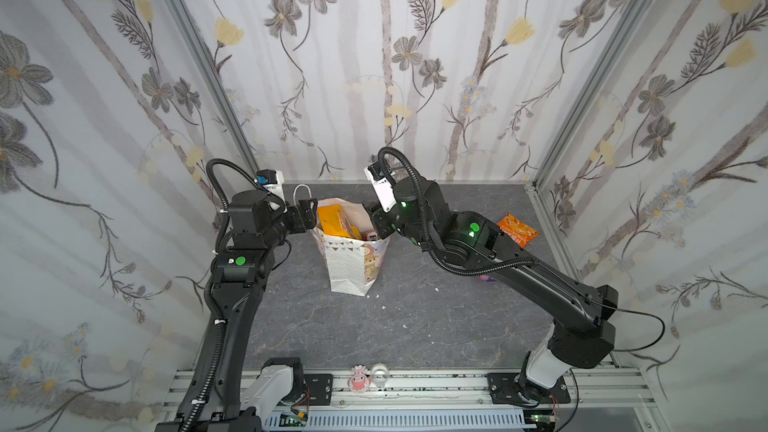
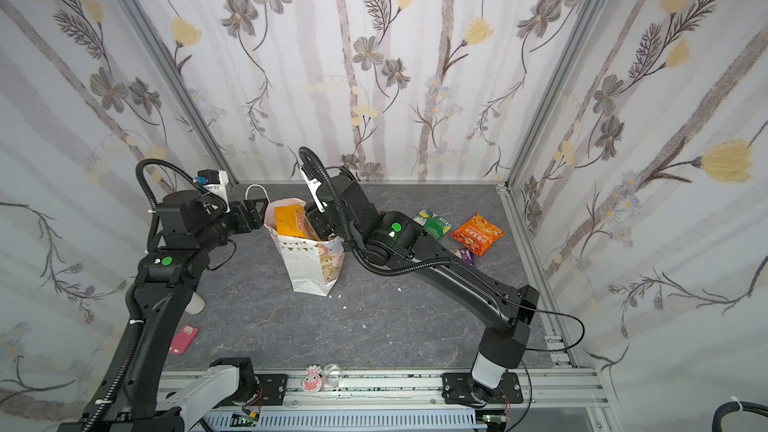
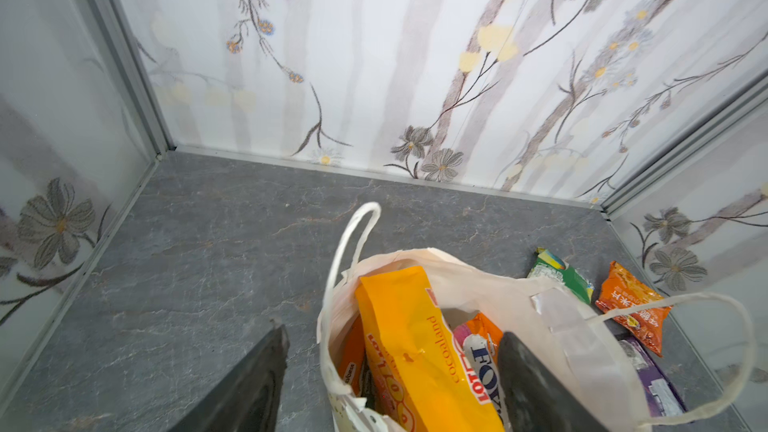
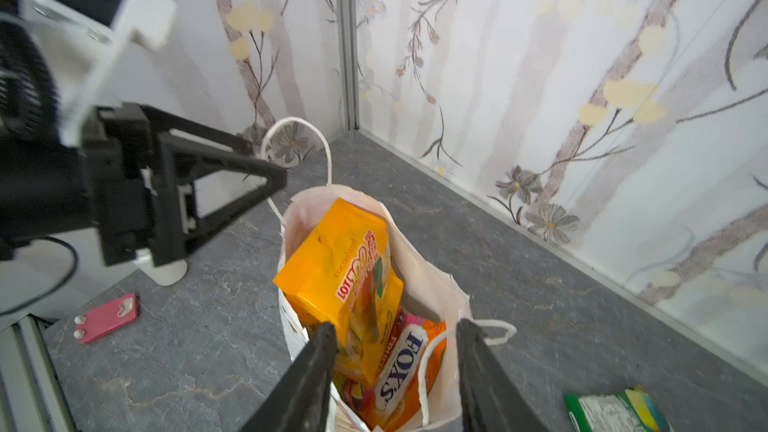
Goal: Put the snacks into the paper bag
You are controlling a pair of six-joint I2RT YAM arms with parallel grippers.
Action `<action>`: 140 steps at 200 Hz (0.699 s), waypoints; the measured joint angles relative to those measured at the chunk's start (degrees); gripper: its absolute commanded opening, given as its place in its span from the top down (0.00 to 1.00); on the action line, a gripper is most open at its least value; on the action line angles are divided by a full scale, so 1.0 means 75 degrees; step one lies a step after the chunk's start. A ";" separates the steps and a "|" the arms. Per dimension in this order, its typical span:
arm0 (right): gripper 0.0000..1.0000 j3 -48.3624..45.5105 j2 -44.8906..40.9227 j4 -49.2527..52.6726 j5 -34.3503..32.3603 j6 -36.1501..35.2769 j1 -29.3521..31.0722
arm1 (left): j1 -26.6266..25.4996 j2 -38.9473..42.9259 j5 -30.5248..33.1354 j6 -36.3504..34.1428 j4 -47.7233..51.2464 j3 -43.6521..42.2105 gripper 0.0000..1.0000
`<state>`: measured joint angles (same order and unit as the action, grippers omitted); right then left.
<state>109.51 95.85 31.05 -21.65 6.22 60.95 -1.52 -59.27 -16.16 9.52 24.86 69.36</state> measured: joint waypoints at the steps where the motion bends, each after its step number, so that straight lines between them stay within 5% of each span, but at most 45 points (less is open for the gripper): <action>1: 0.50 -0.0029 -0.0006 0.0003 -0.0009 0.0009 -0.0006 | -0.0006 0.0000 -0.0003 0.0003 0.0006 0.0015 0.29; 52: 0.51 -0.1408 -0.0087 -0.0353 -0.0137 0.0513 -0.0358 | -0.0921 -0.0254 -0.0137 0.0198 0.0662 0.1037 0.33; 100: 0.99 -0.1734 0.0061 -0.1116 0.0548 0.0734 -0.0833 | -0.1816 -0.1125 0.0443 0.0108 0.1582 0.1623 0.29; 140: 1.00 -0.2168 -0.0216 -0.1652 0.1338 0.0909 -0.0988 | -0.2087 -0.1684 0.0845 -0.0093 0.2273 0.1938 0.29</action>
<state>93.25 94.24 18.65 -11.62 13.04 53.54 -17.17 -71.90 -9.82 8.82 41.91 83.90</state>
